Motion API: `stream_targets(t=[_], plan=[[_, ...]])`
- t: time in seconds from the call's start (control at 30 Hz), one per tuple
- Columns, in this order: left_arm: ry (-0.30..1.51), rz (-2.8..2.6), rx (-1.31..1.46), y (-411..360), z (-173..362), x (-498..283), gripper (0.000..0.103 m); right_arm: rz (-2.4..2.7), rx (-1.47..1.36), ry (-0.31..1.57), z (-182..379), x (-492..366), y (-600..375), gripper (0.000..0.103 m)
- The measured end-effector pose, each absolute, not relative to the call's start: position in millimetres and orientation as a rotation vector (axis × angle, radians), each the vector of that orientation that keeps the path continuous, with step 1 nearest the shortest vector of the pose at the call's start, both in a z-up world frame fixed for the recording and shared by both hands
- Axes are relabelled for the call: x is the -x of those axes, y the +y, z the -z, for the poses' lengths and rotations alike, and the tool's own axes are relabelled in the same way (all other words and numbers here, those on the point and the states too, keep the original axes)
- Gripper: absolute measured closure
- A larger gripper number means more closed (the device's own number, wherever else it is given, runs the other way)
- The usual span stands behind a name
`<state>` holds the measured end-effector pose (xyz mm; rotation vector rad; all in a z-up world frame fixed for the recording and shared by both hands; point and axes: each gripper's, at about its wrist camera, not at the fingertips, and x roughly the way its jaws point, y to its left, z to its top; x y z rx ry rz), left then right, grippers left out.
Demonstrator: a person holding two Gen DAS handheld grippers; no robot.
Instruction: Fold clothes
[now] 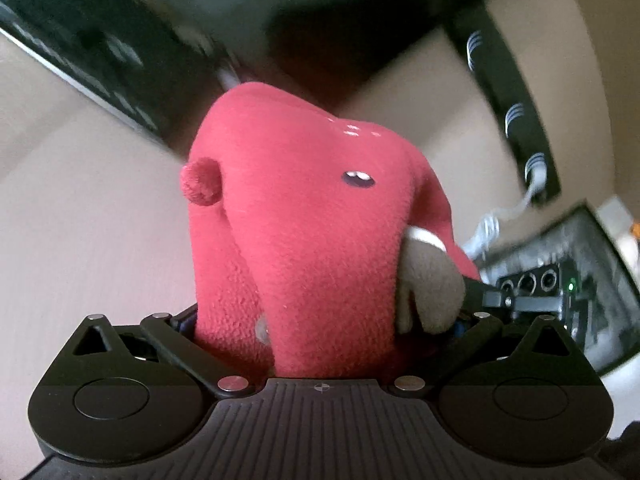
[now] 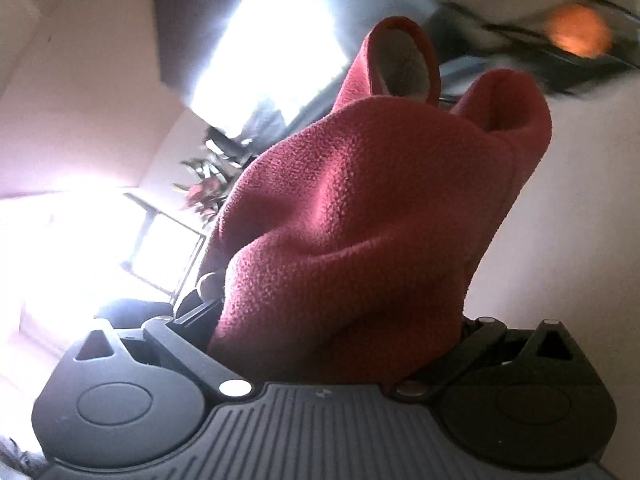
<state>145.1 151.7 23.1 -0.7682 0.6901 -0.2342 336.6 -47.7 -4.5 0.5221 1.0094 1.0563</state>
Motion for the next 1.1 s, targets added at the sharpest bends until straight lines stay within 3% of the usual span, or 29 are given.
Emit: stream_targets(t=[0.13,0.33,0.53,0.8,1.1], plan=[[0.650,0.089,0.677,206,-40,-149,0.000,-0.956,-0.416,0.970,1,-354,13,0.000],[0.658,-0.068,0.584,249,-47,-121,0.000,-0.769,-0.225,0.869,-14,-328,9,0.000],[0.678,0.116,0.587,217,-33,-69,0.000,-0.745,-0.036,0.856,-9,-269,18,0.000],[0.811,0.107,0.464,191,11,-75,0.000,-0.613,0.252,0.826,32,-188,28,0.000],[0.819,0.160,0.381,188,14,-72,0.000,-0.490,0.181,0.889,47,-167,26,0.000]])
